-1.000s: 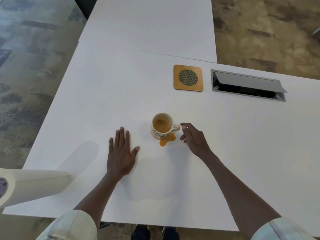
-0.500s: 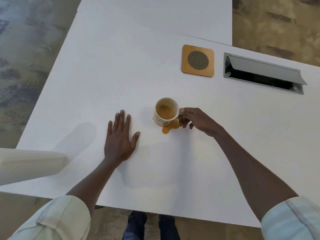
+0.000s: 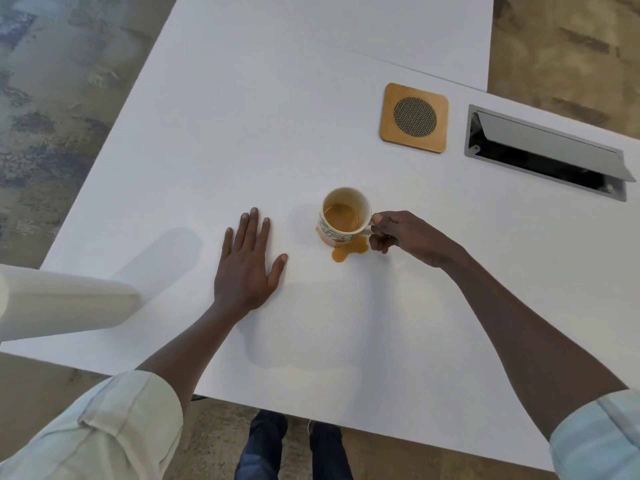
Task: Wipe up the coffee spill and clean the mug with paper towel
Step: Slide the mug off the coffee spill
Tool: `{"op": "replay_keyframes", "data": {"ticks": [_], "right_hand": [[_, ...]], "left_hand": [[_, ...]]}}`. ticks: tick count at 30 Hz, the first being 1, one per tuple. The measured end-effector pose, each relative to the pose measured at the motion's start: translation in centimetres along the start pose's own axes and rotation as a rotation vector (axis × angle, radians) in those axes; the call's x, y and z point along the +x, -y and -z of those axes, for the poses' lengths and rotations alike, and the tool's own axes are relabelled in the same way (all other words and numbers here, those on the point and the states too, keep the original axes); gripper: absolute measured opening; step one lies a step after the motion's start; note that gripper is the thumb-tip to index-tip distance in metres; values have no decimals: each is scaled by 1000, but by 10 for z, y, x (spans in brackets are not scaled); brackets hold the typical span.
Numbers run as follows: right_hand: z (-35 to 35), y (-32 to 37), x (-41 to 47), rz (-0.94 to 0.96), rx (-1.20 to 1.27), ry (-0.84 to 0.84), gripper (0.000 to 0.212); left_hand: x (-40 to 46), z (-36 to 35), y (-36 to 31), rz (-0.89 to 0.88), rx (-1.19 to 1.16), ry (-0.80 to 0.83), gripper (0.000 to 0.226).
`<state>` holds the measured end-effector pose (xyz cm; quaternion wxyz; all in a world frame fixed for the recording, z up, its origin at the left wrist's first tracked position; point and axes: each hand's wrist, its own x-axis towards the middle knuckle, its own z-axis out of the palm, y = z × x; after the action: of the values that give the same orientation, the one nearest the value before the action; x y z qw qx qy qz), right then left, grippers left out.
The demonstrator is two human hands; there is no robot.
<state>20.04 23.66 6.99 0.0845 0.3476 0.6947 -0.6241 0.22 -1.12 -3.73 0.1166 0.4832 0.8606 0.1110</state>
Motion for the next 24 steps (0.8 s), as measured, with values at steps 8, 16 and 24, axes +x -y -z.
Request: {"op": "replay_keyframes", "data": {"ticks": [8, 16, 24], "right_hand": [[5, 15, -4, 41, 94, 0, 38], [1, 41, 16, 117, 161, -33, 40], [-23, 65, 57, 169, 171, -65, 42]], "left_hand": [[0, 2, -1, 8, -4, -3, 76], [0, 2, -1, 13, -14, -3, 77], [1, 1, -2, 19, -19, 6, 77]]}}
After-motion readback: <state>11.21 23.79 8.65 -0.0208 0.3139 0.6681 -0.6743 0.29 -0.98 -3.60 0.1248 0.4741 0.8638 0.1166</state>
